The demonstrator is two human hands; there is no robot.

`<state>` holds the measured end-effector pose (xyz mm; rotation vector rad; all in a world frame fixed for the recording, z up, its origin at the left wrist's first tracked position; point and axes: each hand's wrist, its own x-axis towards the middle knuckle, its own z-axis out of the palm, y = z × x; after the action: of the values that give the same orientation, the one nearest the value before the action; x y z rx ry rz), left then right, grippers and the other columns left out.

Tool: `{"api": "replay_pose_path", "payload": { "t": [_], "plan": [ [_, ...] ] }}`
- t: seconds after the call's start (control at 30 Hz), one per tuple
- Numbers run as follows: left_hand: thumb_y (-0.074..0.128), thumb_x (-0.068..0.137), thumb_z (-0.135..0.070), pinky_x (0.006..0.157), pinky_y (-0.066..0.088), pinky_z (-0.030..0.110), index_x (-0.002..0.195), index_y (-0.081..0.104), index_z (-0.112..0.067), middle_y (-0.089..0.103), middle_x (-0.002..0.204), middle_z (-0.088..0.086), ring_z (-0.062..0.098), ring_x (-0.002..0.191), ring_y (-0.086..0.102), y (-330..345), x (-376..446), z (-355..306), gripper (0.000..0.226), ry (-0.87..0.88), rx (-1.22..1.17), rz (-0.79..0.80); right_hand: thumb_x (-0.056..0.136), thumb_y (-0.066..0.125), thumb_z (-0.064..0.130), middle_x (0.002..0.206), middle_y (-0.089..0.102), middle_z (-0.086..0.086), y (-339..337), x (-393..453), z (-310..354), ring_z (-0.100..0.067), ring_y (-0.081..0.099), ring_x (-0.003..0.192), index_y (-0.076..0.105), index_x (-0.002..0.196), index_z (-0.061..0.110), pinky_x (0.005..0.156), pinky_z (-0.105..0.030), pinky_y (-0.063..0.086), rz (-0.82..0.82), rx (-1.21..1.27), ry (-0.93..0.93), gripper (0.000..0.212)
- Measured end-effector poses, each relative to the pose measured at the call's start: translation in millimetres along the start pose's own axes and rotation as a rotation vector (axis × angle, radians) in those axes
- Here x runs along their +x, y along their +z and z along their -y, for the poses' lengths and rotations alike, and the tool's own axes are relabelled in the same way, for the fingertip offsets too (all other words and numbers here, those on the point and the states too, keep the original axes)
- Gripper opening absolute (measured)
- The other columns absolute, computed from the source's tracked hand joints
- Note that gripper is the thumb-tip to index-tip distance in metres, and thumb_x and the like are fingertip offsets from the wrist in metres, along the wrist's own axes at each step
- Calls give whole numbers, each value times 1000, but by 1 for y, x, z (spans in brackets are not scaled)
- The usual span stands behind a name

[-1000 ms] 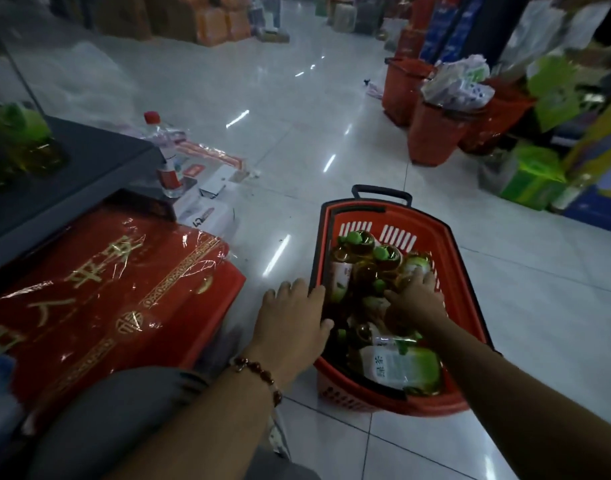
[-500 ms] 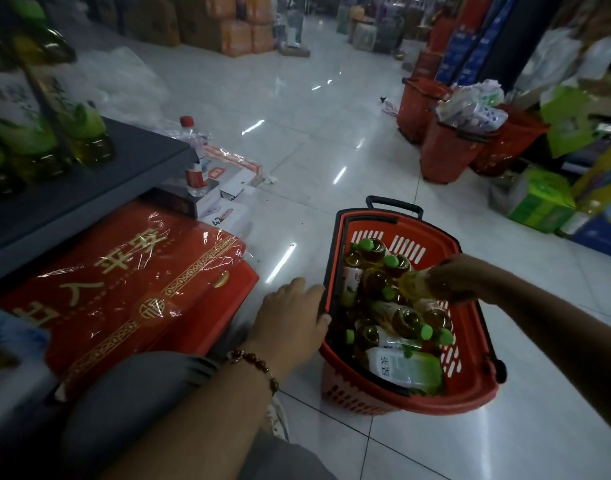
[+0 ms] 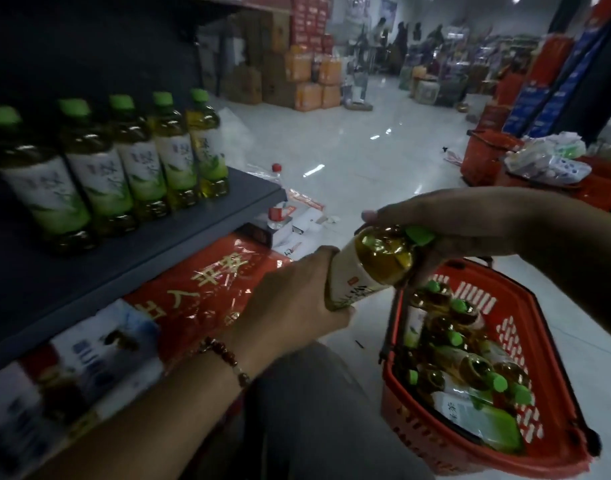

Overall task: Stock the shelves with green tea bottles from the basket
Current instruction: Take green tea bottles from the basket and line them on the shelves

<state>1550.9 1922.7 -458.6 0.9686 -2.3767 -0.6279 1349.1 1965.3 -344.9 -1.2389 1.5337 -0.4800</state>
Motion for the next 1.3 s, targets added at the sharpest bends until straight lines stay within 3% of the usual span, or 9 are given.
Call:
{"api": "replay_pose_path", "payload": {
  "t": [0.17, 0.27, 0.33, 0.43, 0.5, 0.7, 0.87, 1.07, 1.3],
  "plan": [
    [85, 68, -42, 80, 54, 30, 119, 48, -39, 68, 106, -16, 1, 96, 65, -67, -48, 52, 63, -275, -222, -297, 78, 52, 73, 120, 70, -2, 74, 48, 50, -22, 69, 105, 62, 124, 28, 91, -35, 55, 165, 18, -343, 66],
    [87, 65, -40, 84, 55, 35, 129, 42, -39, 66, 107, -19, 0, 97, 65, -94, -77, 81, 79, -448, -407, -474, 90, 60, 53, 124, 65, 13, 142, 86, 42, -6, 65, 111, 50, 133, 37, 98, -27, 52, 272, -58, -465, 46],
    [89, 70, -31, 82, 56, 32, 131, 44, -30, 65, 110, -15, 4, 98, 65, -108, -92, 98, 76, -525, -514, -593, 90, 71, 26, 126, 62, 15, 193, 109, 39, 1, 62, 112, 43, 140, 35, 92, -20, 53, 301, -53, -575, 58],
    [83, 77, -26, 67, 51, 20, 113, 50, -28, 65, 105, -9, 5, 91, 66, -128, -113, 120, 49, -594, -581, -731, 84, 77, 8, 114, 71, -1, 254, 139, 44, -17, 71, 100, 48, 140, 27, 85, -38, 60, 159, 31, -733, 66],
    [82, 76, -27, 69, 52, 24, 112, 52, -26, 68, 103, -7, 8, 90, 68, -137, -122, 132, 47, -608, -568, -791, 82, 77, 8, 104, 73, -3, 277, 154, 54, -22, 73, 89, 53, 136, 24, 79, -45, 61, 62, 44, -805, 61],
    [79, 80, -21, 79, 55, 27, 115, 55, -39, 72, 105, -14, 2, 94, 70, -165, -145, 165, 46, -609, -564, -749, 83, 75, 6, 102, 73, 11, 306, 191, 82, -1, 69, 92, 58, 134, 28, 78, -20, 57, 93, 102, -806, 58],
    [77, 81, -8, 71, 56, 19, 128, 54, -26, 72, 107, -9, 5, 96, 71, -173, -143, 183, 55, -595, -554, -800, 79, 81, 15, 115, 67, 8, 317, 221, 88, -4, 64, 107, 54, 128, 22, 94, -39, 55, -7, 135, -787, 57],
    [79, 79, -9, 66, 51, 9, 122, 54, -35, 69, 99, -23, -7, 92, 66, -175, -130, 203, 57, -601, -387, -892, 83, 76, 18, 118, 68, 9, 330, 252, 99, -5, 63, 110, 56, 131, 21, 96, -38, 53, -56, 85, -848, 52],
    [79, 79, -20, 92, 55, 37, 139, 40, -46, 61, 124, -19, 1, 113, 59, -180, -119, 228, 76, -623, -142, -847, 80, 74, 19, 126, 66, 9, 330, 272, 107, -4, 59, 118, 59, 134, 28, 103, -31, 48, -58, 30, -886, 56]
  ]
}}
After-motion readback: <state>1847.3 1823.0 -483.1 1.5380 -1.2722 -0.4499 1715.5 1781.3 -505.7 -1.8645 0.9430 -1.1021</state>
